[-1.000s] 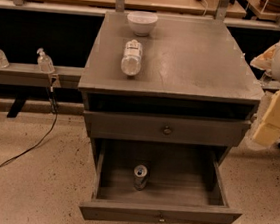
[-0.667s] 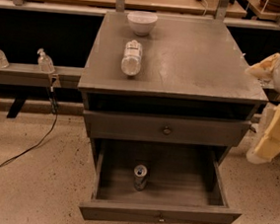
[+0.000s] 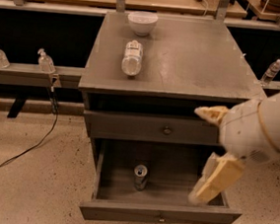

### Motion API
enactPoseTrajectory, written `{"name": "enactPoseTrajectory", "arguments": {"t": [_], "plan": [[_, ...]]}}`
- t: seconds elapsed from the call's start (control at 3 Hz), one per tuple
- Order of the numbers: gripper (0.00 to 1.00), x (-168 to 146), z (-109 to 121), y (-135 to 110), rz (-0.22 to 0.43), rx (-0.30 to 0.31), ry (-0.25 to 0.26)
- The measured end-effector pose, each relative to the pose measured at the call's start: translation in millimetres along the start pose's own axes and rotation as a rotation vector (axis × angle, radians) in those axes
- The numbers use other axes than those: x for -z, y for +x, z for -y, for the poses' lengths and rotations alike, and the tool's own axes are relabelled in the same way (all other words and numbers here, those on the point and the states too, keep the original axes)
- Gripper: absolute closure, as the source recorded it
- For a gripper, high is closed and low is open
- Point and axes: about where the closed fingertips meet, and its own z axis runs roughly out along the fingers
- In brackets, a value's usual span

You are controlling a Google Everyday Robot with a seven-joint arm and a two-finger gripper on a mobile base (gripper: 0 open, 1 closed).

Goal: Pick redbull can from middle drawer and place on counter

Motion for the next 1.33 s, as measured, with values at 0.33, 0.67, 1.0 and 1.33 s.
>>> {"name": "enactPoseTrajectory", "arguments": {"t": [0.33,0.67,1.0,1.33], "plan": [[0.00,-32,-21,-7,0.087,-0.027,0.001],[0.00,-31,-21,-7,0.069,-0.023,0.001],[0.00,-31,-21,-7,0.064,-0.022,0.001],[0.00,-52,-12,-4,0.121,-0.014,0.030]]}}
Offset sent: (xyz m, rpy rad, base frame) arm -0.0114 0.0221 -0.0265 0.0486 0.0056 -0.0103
